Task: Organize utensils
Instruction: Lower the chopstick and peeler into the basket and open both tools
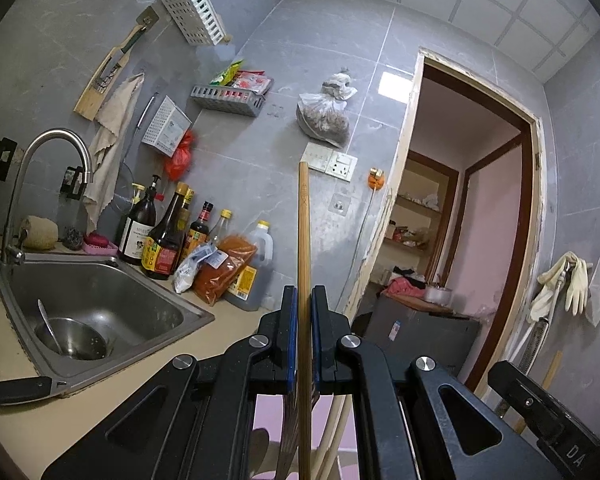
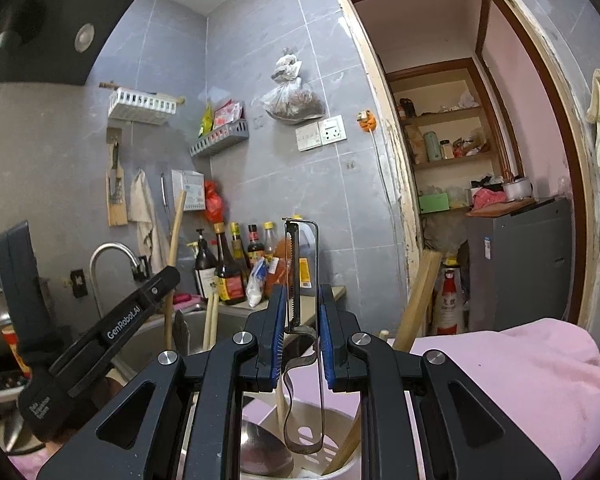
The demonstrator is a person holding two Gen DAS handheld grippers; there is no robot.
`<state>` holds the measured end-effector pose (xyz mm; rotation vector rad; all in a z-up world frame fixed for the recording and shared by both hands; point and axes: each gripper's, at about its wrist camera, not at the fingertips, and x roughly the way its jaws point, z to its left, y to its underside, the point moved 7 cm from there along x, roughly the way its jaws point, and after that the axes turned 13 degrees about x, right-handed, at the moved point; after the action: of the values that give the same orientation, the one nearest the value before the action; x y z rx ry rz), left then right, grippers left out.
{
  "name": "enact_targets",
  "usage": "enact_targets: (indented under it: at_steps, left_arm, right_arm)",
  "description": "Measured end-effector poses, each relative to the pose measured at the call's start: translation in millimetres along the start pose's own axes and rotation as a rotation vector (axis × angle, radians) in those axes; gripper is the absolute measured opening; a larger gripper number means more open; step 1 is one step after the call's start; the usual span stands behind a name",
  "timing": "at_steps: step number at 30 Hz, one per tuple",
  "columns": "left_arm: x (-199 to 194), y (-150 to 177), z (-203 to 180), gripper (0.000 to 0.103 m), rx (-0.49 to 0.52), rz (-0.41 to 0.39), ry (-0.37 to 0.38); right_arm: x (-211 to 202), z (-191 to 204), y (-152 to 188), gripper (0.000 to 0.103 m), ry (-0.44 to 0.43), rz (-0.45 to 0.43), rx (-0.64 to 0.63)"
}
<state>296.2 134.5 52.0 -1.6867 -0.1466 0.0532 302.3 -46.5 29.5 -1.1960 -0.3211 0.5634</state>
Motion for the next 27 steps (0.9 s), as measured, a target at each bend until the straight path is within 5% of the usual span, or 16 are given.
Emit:
enact_targets:
  at_steps: [27]
  left_arm:
    - [-13,29,-12,0.004,0.085,0.099,0.061]
  right_arm:
    - [-2,0,12,0.015,0.012,0.034,-0.009]
